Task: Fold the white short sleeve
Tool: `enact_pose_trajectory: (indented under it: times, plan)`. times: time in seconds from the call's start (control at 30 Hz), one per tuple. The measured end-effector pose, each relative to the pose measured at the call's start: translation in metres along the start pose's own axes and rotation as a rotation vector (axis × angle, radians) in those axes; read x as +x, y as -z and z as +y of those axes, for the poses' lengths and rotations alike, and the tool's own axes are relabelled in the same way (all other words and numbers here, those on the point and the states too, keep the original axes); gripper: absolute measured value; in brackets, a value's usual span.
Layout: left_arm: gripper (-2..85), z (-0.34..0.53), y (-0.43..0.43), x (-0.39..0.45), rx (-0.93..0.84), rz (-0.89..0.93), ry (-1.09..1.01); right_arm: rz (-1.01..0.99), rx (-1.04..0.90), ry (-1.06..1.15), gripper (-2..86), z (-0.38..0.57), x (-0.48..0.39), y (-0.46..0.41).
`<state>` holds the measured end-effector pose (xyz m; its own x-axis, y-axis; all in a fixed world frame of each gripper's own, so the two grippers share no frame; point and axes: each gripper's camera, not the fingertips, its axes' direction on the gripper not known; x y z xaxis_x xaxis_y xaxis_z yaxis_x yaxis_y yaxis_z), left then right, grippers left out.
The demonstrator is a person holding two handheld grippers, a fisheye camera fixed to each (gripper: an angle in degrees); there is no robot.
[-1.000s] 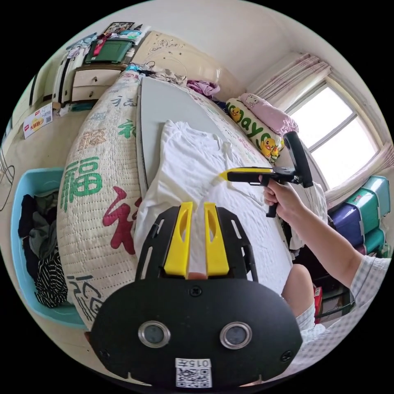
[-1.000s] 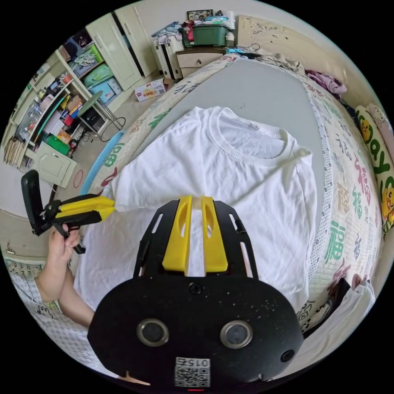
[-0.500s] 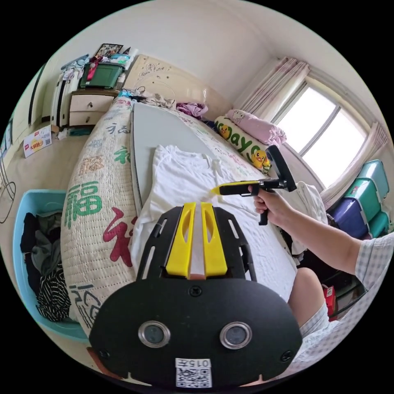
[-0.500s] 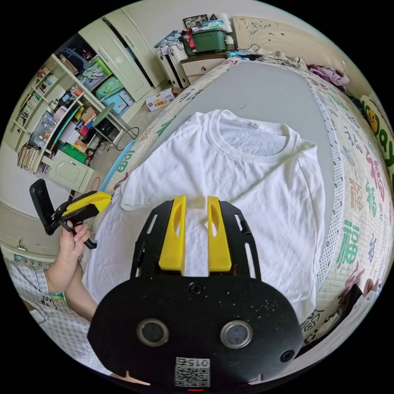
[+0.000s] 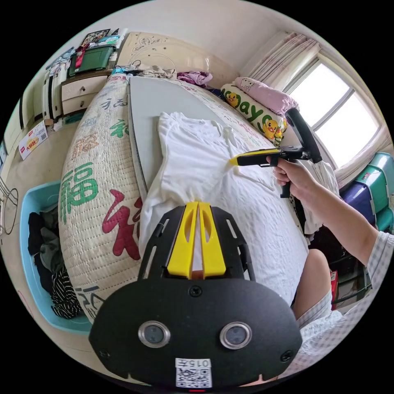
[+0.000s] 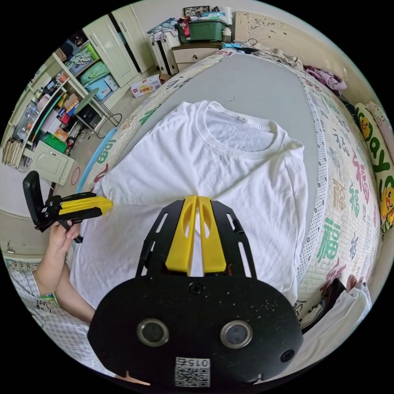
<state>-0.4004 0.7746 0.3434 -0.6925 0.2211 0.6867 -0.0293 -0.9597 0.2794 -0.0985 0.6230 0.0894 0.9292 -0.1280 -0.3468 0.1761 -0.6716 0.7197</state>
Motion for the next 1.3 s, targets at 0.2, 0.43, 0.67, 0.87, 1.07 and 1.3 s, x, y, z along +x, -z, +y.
enact_pose_trajectory:
  times: [0.2,0.43,0.67,0.87,1.07,1.3]
  plan:
    - [-0.8,-0.003,0.006,-0.002,-0.004,-0.011,-0.008,-0.032,0.004,-0.013,0.8,0.002,0.010,0.010]
    - [0.2,0.002,0.056,-0.019,0.175,0.066,-0.019,-0.108,0.114,-0.055,3.4,0.026,0.047,0.047]
    - [5.5,0.000,0.099,-0.066,0.244,-0.106,0.048,-0.047,0.232,-0.185,8.5,0.041,0.118,0.091]
    - [11.4,-0.123,0.078,-0.092,0.184,-0.113,0.134,-0.069,0.254,-0.283,11.6,0.016,0.151,0.103]
    - [13.0,-0.239,0.015,-0.083,-0.003,-0.171,0.074,0.005,0.233,-0.298,12.8,-0.016,0.148,0.102]
    - [7.7,-0.279,-0.007,-0.064,-0.048,-0.229,-0.035,-0.007,0.131,-0.262,8.9,-0.024,0.135,0.089]
